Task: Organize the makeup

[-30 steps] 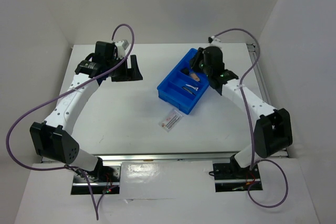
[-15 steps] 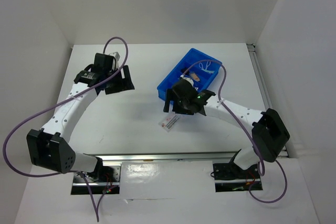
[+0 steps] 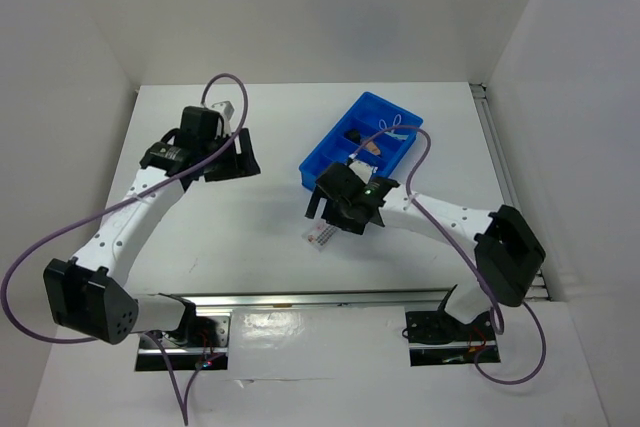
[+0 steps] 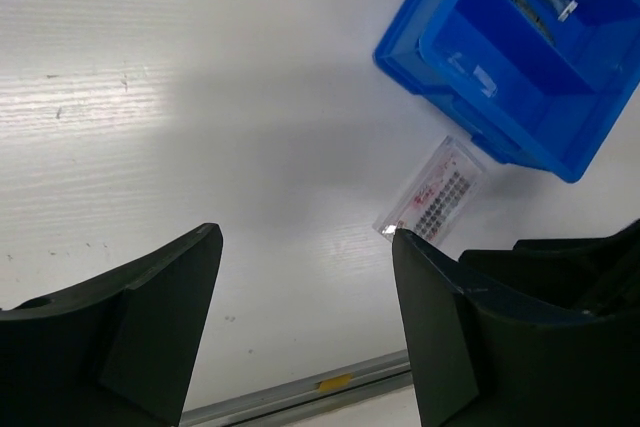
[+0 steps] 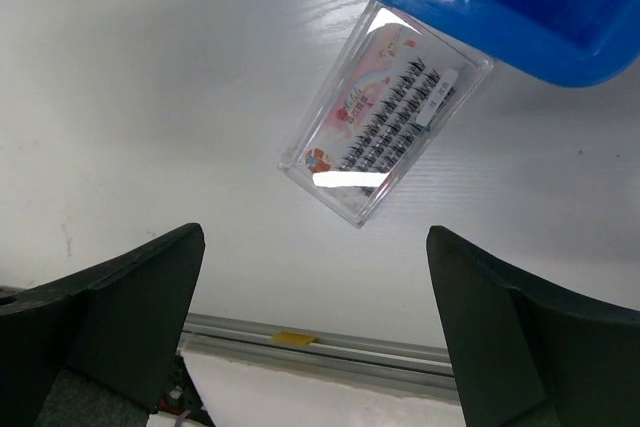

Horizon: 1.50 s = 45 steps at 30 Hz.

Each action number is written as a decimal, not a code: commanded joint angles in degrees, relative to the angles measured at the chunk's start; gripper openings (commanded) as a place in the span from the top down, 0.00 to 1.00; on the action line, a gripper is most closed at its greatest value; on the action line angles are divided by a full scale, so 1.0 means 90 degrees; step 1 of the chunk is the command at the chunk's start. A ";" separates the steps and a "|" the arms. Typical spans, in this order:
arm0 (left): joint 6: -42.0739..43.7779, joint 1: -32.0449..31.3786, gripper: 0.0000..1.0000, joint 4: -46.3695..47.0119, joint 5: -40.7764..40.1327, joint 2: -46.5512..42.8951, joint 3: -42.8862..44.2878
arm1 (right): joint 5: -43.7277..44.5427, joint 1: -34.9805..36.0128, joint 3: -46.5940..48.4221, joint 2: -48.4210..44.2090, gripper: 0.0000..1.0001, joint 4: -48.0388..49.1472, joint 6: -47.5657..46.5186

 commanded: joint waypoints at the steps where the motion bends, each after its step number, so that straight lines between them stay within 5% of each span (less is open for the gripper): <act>1: 0.0219 -0.0176 0.18 0.0050 -0.0041 -0.0145 -0.0188 | 0.0212 -0.0032 -0.0078 -0.0569 0.00 0.0254 0.0062; 31: 0.0600 -0.0674 0.18 0.0176 -0.0050 -0.0077 -0.0530 | 0.0269 -0.0228 0.0272 0.1471 0.00 0.0079 0.1575; 39: 0.0600 -0.0674 0.18 0.0176 -0.0050 -0.0077 -0.0530 | 0.1285 0.0298 0.1997 0.3049 0.00 -0.1996 0.2258; 45: 0.0600 -0.0674 0.18 0.0176 -0.0186 -0.0077 -0.0530 | 0.1520 0.0553 0.2577 0.3620 0.10 -0.2733 0.2601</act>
